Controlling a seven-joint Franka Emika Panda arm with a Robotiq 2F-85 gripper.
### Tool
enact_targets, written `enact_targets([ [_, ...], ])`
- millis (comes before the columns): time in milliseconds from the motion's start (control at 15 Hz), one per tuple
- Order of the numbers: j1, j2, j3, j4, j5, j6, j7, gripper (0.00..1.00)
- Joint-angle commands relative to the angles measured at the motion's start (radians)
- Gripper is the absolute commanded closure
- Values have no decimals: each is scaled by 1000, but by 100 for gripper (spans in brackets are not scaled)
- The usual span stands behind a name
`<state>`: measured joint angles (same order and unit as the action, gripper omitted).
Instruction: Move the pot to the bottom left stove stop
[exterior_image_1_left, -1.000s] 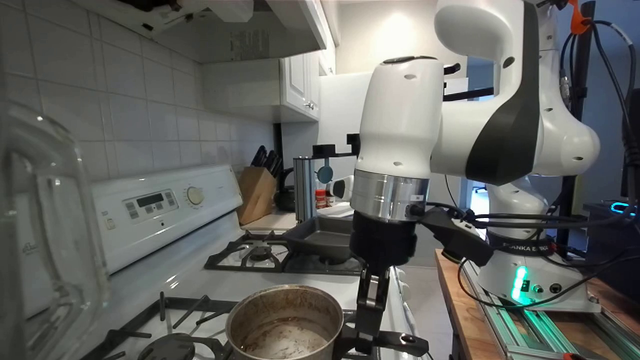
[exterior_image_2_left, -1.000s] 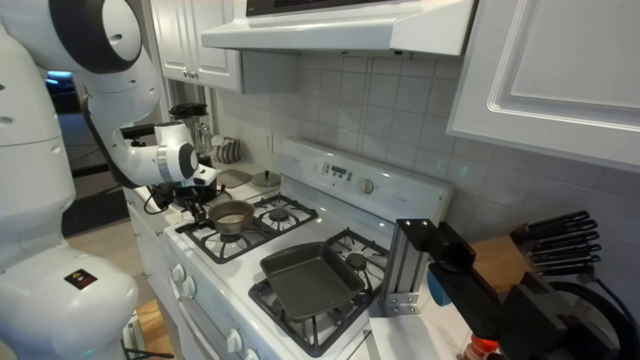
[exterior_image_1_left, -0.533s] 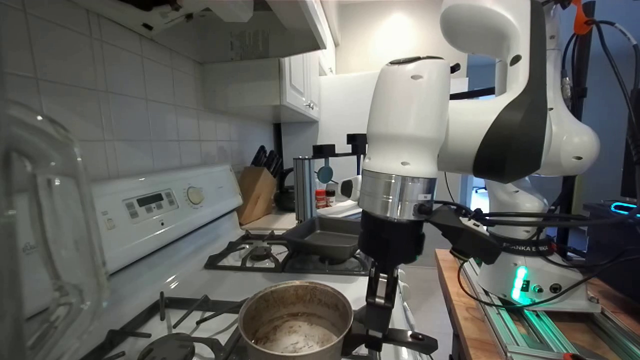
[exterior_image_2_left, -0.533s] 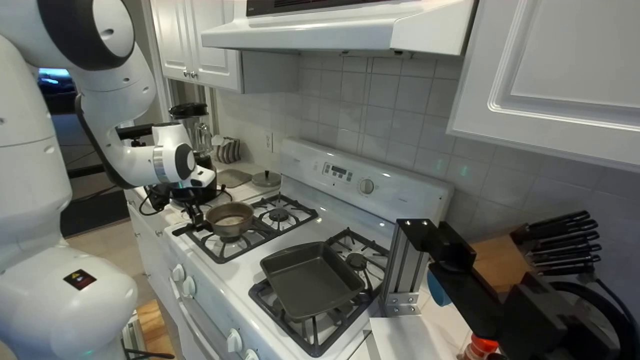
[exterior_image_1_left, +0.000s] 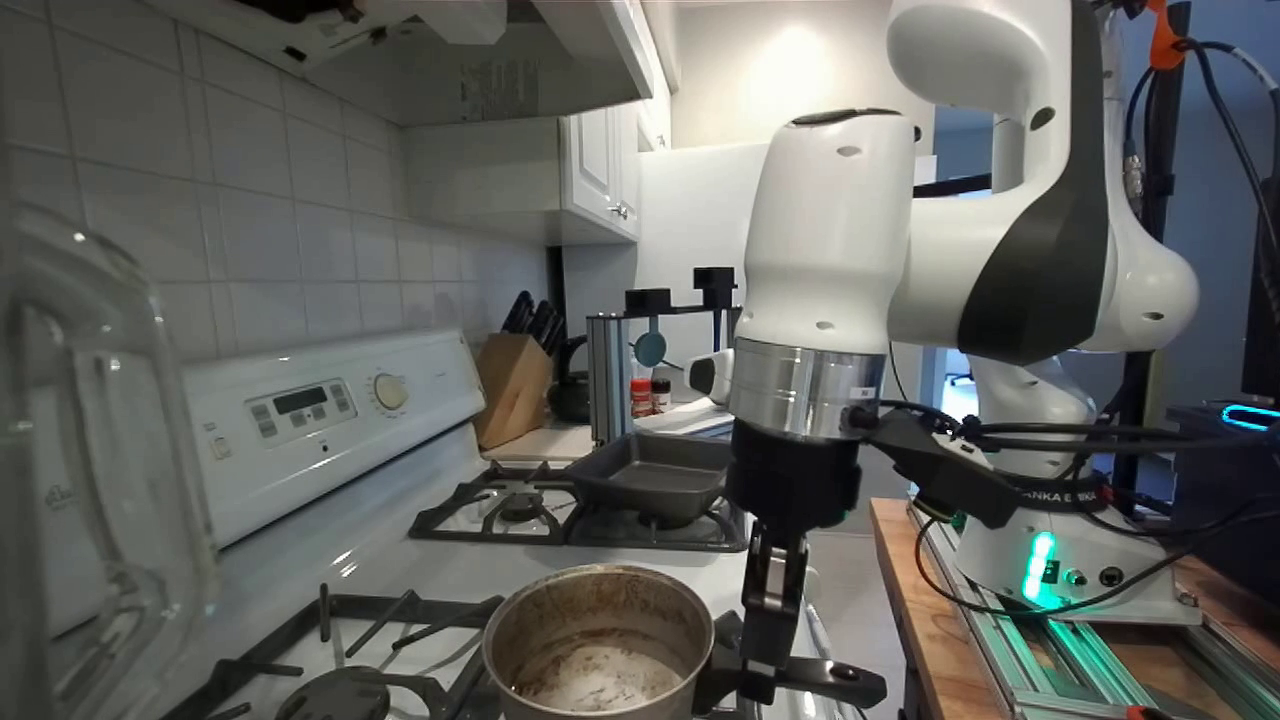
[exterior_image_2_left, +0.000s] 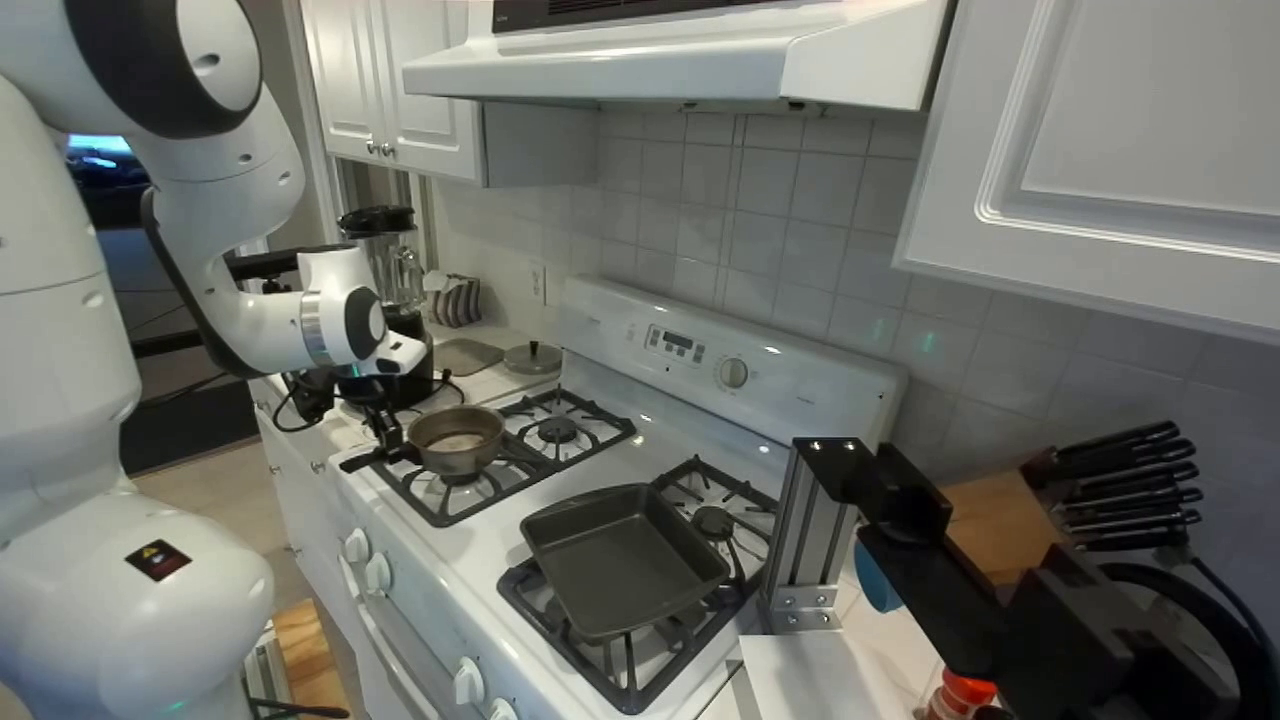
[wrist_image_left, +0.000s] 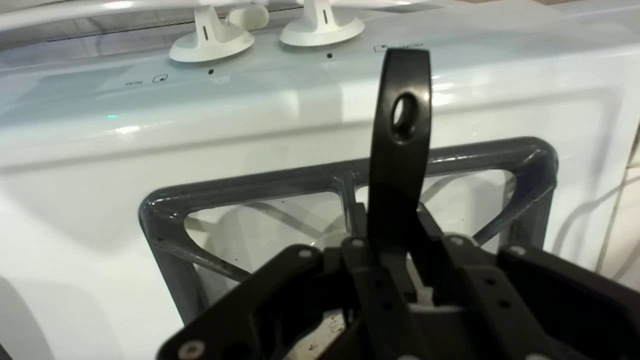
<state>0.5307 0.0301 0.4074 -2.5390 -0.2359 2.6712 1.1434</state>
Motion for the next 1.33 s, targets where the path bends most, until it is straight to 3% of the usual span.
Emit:
enact_targets([
  [0,-16,-35,22,-22,21,-10,-11,94],
  [200,-22,-32,18,-22,10,-10,-11,94],
  [267,-23,-32,18,-22,5,-6,-9,86],
  [333,-24,-33,17,-20,-4,-8,-8,51],
  [400,-24,-35,18,-19,-7,-6,-9,50],
  [867,-12,-83,52,-19,42,-24,-25,2],
  [1267,0,-274,117,-65,79,-121,-38,0],
])
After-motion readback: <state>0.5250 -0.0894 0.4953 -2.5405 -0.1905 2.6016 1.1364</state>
